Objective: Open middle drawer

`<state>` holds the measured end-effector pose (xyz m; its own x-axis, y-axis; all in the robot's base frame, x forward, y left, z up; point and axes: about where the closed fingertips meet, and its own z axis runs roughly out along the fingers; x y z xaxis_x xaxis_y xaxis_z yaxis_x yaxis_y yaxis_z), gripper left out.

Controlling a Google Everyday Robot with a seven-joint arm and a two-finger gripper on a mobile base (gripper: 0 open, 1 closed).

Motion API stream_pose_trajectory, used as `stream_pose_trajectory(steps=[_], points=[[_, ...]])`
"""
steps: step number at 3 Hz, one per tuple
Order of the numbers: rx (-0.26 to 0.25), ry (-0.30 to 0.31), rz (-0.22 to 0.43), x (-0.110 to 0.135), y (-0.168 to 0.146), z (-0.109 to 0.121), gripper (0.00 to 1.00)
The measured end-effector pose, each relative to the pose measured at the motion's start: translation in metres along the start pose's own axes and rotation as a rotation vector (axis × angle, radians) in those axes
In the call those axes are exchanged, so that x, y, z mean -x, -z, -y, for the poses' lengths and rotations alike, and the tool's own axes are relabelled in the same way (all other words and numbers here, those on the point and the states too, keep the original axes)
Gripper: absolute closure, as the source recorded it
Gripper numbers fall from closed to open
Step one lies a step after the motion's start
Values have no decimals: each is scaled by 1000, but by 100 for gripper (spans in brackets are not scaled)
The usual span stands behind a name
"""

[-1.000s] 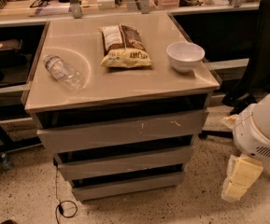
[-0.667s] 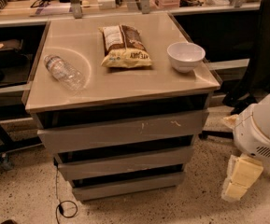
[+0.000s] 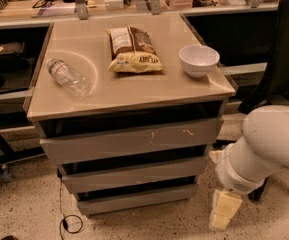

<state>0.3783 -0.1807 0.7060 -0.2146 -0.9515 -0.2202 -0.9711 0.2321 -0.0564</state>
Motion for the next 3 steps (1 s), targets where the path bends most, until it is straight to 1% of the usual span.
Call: stream_pose_trajectory(steps=[1,2,3], points=[[39,23,4,9,-56,3,0],[79,36,-5,19,-102,7,0],[81,36,-5,19,-103,6,0]])
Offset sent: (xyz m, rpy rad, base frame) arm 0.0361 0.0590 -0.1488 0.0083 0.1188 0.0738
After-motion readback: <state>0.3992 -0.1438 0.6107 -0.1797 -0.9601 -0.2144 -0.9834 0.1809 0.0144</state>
